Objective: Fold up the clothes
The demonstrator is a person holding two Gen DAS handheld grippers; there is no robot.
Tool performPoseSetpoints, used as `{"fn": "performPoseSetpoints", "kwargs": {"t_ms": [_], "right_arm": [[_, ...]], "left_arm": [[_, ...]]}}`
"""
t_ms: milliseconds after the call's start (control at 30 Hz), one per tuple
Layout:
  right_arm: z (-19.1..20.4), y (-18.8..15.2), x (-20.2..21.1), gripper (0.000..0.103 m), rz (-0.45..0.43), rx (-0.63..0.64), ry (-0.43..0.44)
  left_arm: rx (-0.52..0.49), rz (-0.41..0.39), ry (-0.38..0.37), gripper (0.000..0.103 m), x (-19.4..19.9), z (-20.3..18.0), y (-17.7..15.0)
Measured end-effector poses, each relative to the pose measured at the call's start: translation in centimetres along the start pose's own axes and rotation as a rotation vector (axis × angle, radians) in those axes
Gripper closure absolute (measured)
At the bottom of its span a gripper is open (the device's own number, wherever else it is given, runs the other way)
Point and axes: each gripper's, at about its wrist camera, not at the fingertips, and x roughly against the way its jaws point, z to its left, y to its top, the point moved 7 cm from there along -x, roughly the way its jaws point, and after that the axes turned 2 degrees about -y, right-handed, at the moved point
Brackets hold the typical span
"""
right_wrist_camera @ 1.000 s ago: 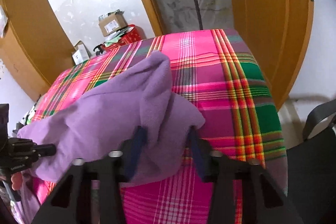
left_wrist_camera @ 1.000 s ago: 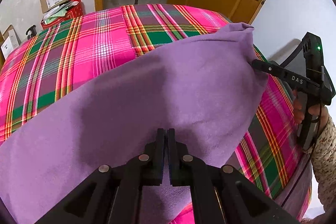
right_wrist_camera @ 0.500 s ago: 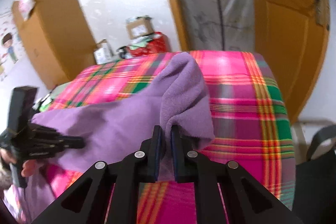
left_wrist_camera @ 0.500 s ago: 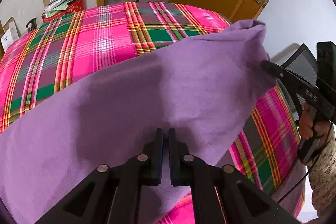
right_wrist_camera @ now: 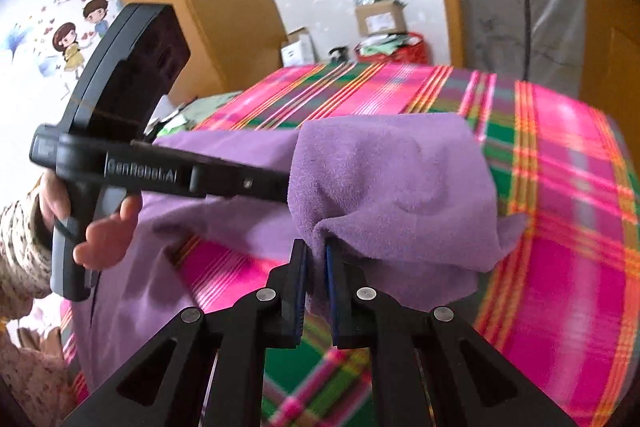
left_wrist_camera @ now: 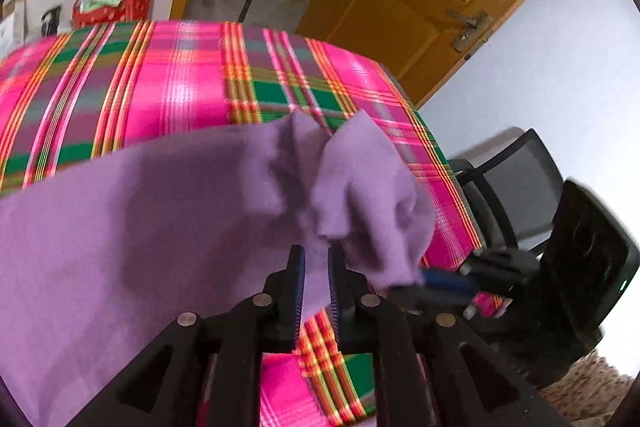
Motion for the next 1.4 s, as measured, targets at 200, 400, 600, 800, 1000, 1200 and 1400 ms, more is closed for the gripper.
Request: {"fn": "performPoseSetpoints", "kwargs": {"t_ms": [200,400,600,800,1000,1200,1400], "right_arm": [[0.1,-1.7,-1.4,0.086,0.107,-0.037,0.083],[-3.6,-0.2,2.1,0.075,-0.002,-0.113,0.038],[-9.3,0.6,0.9,0.054,-0.024,-0.286,-0.052],[-11.3,0.7,-2.2,0.051,0.012,-0.419,0.009],[-12.1,2.5,-1.2,0.095,-0.062,-0.384,-0.069],[-15.5,3.5,4.0,0.095,-0.199,-0.399,-0.2],[-22.1,2.2,10.1,0.095,-0.296,-0.482,-0.393]], "left_arm": [[0.062,0.019,0.026,0.09,0.1,2.1,-1.3],[0.082,0.032,0.031,0.09,-0.6,2.5,-1.5],[0.1,0.045,0.037,0.09,-1.3,2.8,-1.7],[0.098,0.055,0.053,0.09,-1.8,2.6,-1.7],[0.079,0.052,0.059,0.09,-2.0,1.7,-0.8],[0.052,0.015,0.064,0.09,-2.1,0.7,1.1],[0.057,0.019,0.094,0.09,-3.2,1.1,1.6]]}}
